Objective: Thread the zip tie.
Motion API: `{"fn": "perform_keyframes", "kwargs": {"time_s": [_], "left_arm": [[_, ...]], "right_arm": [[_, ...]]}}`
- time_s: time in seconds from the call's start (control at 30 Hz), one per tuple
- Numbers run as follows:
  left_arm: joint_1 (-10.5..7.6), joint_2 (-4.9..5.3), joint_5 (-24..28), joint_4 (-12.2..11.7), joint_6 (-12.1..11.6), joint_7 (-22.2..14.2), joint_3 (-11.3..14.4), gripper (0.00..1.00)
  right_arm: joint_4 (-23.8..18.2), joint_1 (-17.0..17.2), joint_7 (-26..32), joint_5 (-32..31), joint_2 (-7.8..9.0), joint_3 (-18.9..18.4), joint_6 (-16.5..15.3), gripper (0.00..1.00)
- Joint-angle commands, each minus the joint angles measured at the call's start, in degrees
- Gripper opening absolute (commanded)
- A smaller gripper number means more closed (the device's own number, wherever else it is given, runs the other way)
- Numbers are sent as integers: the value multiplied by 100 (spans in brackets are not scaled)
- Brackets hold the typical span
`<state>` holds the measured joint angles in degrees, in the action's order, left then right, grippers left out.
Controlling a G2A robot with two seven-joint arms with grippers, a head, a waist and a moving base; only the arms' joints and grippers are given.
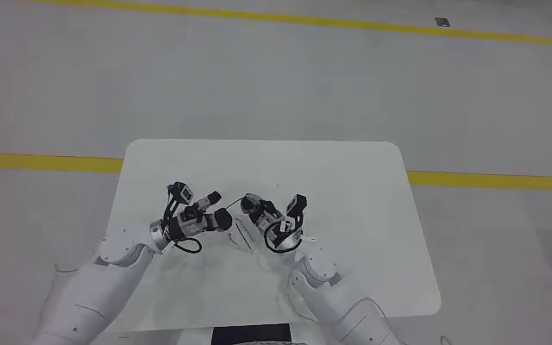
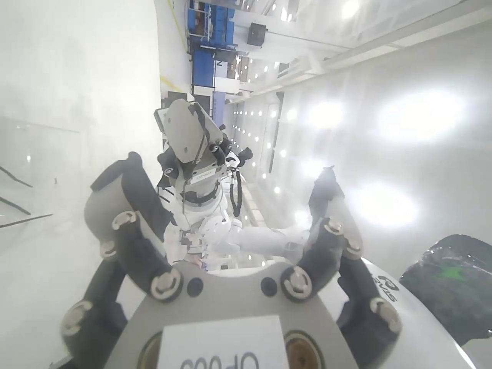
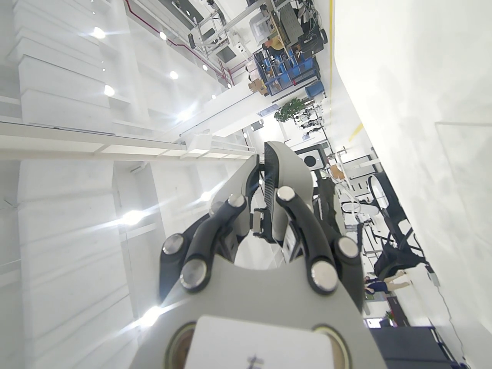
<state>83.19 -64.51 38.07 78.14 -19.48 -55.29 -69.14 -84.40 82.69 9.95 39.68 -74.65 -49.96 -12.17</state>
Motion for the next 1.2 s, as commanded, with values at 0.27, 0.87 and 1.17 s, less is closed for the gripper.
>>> {"fn": "perform_keyframes", "kwargs": {"time_s": [0.27, 0.87, 1.17], "left_arm": [[-4, -14, -97, 33, 37, 289, 131, 100], [-93, 23, -209, -25, 6, 284, 224, 12], [-51, 62, -295, 44, 68, 324, 206, 7]], "right_arm": [[-180, 139, -108, -158, -35, 11, 109, 0], [-259, 257, -213, -843, -82, -56, 238, 0], [-393, 337, -211, -1362, -55, -178, 331, 0]]}}
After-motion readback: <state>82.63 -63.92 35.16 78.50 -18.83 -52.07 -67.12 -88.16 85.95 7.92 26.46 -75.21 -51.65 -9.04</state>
